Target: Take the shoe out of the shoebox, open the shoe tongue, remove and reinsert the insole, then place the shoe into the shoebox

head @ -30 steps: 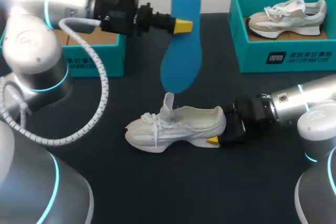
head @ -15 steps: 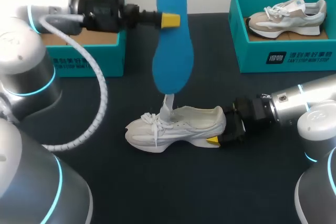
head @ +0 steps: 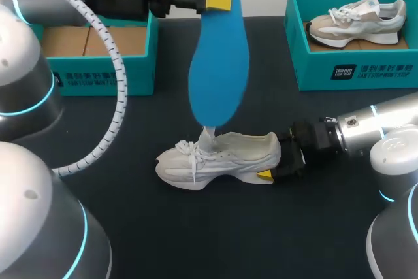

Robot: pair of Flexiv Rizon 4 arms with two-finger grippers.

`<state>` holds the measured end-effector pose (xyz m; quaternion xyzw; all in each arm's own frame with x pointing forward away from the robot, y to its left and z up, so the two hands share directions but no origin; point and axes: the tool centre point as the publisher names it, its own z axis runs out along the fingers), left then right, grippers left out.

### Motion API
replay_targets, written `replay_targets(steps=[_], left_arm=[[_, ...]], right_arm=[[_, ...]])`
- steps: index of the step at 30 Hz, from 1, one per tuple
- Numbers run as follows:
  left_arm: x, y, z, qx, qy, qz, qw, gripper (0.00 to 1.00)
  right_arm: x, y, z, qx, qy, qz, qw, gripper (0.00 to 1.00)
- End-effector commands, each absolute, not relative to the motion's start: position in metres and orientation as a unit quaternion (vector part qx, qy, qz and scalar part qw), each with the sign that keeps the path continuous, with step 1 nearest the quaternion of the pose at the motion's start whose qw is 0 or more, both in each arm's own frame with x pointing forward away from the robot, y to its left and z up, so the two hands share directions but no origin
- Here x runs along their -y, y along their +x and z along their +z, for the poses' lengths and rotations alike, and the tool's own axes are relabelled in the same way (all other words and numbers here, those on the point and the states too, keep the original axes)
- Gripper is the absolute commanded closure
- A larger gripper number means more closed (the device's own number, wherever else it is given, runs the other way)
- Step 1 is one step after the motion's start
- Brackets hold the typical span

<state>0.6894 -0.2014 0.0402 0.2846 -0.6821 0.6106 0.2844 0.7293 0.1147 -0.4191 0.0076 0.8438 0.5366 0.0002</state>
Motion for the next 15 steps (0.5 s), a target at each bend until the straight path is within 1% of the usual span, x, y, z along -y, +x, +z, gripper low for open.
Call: replay_targets(steps=[1,5,6,11,15], left_arm=[[0.199,0.688,0.042,0.685,0.288,0.608,0.281,1.00],[0.201,0.687,0.042,0.674,0.305,0.610,0.284,1.00],[0.203,0.685,0.044,0.669,0.310,0.601,0.309,1.00],[0.211,0.668,0.062,0.643,0.303,0.614,0.344,1.00],[0.216,0.661,0.077,0.618,0.308,0.629,0.357,1.00]], right_arm=[[-0.116,0.730,-0.424,-0.845,0.008,0.535,0.000,1.00],[-0.116,0.730,-0.424,-0.845,0.008,0.535,0.000,1.00],[-0.116,0.730,-0.424,-0.845,0.008,0.535,0.000,1.00],[-0.116,0.730,-0.424,-0.845,0.008,0.535,0.000,1.00],[-0.116,0.730,-0.424,-0.845,0.008,0.535,0.000,1.00]])
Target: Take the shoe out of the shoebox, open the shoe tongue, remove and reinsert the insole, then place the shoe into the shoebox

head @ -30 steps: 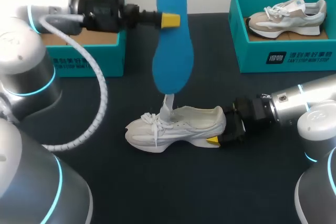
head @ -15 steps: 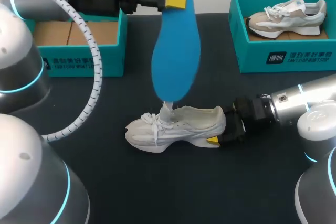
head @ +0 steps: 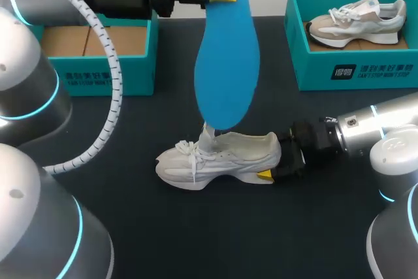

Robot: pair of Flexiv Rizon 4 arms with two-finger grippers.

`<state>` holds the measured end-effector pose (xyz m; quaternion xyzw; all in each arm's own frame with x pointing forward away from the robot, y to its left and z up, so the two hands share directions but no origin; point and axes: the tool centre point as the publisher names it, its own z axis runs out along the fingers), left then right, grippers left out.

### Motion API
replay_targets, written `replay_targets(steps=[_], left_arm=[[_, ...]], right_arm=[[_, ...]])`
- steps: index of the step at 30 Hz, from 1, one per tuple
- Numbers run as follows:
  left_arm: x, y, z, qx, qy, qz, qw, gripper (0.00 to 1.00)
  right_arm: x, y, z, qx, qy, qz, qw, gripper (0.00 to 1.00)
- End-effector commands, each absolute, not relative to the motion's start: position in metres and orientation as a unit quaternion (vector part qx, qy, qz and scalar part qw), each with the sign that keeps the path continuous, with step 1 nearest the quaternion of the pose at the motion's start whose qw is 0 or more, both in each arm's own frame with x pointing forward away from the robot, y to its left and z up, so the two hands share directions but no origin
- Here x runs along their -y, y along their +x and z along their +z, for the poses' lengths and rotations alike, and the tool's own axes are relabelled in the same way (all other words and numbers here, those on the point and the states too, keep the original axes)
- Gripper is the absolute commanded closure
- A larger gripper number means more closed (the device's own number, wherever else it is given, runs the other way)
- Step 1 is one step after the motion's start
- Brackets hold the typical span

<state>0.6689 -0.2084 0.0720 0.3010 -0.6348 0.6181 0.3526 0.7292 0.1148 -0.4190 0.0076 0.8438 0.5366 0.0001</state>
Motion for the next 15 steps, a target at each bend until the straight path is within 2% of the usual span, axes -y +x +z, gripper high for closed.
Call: replay_targets(steps=[1,6,15], left_arm=[[0.217,0.659,0.080,0.616,0.317,0.626,0.359,1.00],[0.220,0.647,0.089,0.609,0.351,0.625,0.339,1.00],[0.225,0.627,0.085,0.619,0.312,0.633,0.345,1.00]], right_arm=[[-0.116,0.730,-0.424,-0.845,0.008,0.535,0.000,1.00],[-0.116,0.730,-0.424,-0.845,0.008,0.535,0.000,1.00],[-0.116,0.730,-0.424,-0.845,0.008,0.535,0.000,1.00]])
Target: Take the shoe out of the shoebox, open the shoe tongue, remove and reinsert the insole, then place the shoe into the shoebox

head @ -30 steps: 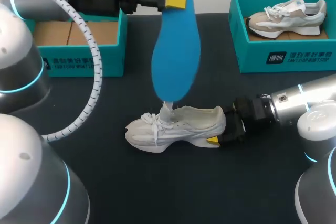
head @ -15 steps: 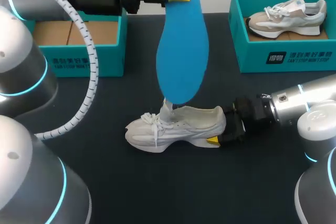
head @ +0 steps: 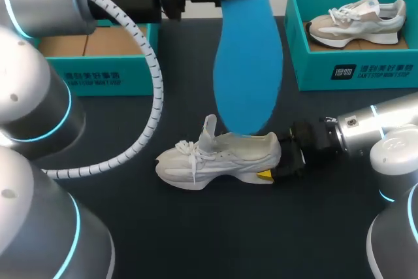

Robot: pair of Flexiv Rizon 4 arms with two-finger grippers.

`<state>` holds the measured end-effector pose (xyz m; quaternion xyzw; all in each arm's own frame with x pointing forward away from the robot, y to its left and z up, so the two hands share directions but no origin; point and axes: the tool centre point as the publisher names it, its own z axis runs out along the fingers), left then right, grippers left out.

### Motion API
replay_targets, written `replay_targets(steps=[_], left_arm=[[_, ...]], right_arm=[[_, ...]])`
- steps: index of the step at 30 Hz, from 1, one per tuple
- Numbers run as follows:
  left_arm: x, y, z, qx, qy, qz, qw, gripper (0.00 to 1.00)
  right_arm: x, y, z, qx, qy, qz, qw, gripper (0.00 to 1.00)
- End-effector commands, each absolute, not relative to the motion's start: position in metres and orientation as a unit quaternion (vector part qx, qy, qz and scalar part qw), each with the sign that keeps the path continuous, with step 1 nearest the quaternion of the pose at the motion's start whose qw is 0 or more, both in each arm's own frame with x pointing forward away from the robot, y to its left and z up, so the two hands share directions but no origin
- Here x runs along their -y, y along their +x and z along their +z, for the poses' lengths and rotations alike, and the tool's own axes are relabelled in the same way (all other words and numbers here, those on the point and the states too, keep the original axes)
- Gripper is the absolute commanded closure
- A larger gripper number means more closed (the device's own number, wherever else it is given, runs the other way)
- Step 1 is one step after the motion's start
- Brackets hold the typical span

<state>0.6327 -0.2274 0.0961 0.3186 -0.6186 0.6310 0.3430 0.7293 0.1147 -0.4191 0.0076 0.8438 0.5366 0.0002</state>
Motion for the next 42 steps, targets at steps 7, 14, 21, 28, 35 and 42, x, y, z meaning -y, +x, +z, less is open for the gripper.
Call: replay_targets(steps=[7,14,21,28,35,42], left_arm=[[0.225,0.614,0.072,0.636,0.293,0.628,0.340,1.00],[0.219,0.611,0.063,0.637,0.273,0.631,0.349,1.00],[0.216,0.610,0.060,0.636,0.275,0.635,0.342,1.00],[0.219,0.611,0.059,0.638,0.279,0.633,0.337,1.00],[0.219,0.611,0.059,0.638,0.279,0.633,0.337,1.00],[0.219,0.611,0.059,0.638,0.279,0.633,0.337,1.00]], right_arm=[[-0.116,0.730,-0.424,-0.845,0.008,0.535,0.000,1.00],[-0.116,0.730,-0.424,-0.845,0.008,0.535,0.000,1.00],[-0.116,0.730,-0.424,-0.845,0.008,0.535,0.000,1.00],[-0.116,0.730,-0.424,-0.845,0.008,0.535,0.000,1.00],[-0.116,0.730,-0.424,-0.845,0.008,0.535,0.000,1.00],[-0.116,0.730,-0.424,-0.845,0.008,0.535,0.000,1.00]])
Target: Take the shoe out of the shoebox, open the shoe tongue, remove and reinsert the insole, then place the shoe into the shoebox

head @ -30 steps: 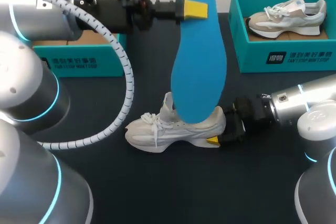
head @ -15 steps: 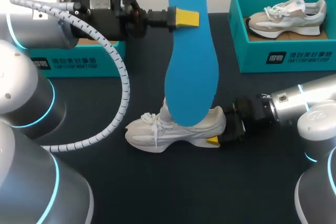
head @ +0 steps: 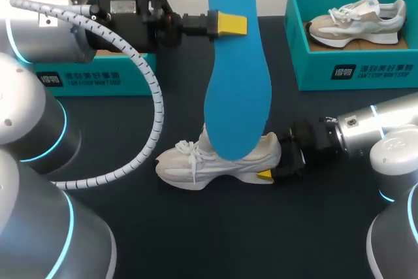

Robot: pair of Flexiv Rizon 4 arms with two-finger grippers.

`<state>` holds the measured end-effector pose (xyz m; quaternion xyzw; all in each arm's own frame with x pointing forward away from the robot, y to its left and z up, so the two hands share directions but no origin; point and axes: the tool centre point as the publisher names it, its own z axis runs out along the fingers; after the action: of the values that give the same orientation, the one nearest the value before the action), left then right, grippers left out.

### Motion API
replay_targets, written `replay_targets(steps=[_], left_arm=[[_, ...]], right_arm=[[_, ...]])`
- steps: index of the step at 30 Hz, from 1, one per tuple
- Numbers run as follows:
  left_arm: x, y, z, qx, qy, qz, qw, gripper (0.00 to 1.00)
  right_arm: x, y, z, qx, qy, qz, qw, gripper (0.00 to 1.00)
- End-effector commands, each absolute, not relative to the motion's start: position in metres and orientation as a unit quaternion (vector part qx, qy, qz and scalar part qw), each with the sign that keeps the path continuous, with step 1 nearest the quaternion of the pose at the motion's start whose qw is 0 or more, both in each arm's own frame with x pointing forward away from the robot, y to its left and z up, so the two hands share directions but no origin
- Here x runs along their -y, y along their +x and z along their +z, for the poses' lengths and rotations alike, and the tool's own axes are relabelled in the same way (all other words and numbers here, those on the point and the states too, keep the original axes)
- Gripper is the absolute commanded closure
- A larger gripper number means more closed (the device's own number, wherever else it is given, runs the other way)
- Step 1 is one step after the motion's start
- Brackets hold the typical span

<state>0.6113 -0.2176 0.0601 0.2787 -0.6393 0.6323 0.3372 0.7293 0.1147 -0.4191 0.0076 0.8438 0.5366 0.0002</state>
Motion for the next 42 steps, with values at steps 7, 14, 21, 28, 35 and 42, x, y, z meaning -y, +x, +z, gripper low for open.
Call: replay_targets(steps=[7,14,21,28,35,42], left_arm=[[0.219,0.611,0.059,0.638,0.279,0.633,0.337,1.00],[0.219,0.611,0.059,0.638,0.279,0.633,0.337,1.00],[0.219,0.611,0.059,0.638,0.279,0.633,0.337,1.00],[0.219,0.611,0.059,0.638,0.279,0.633,0.337,1.00],[0.219,0.611,0.059,0.638,0.279,0.633,0.337,1.00],[0.219,0.611,0.059,0.638,0.279,0.633,0.337,1.00]], right_arm=[[-0.116,0.730,-0.424,-0.845,0.008,0.535,0.000,0.00],[-0.111,0.727,-0.410,-0.857,0.008,0.515,0.006,0.00],[-0.103,0.720,-0.391,-0.875,0.008,0.484,0.010,0.00],[-0.095,0.717,-0.371,-0.908,0.014,0.420,-0.001,0.00],[-0.092,0.715,-0.349,-0.945,0.025,0.324,0.020,0.00],[-0.098,0.711,-0.333,-0.977,0.025,0.208,0.036,0.00]])
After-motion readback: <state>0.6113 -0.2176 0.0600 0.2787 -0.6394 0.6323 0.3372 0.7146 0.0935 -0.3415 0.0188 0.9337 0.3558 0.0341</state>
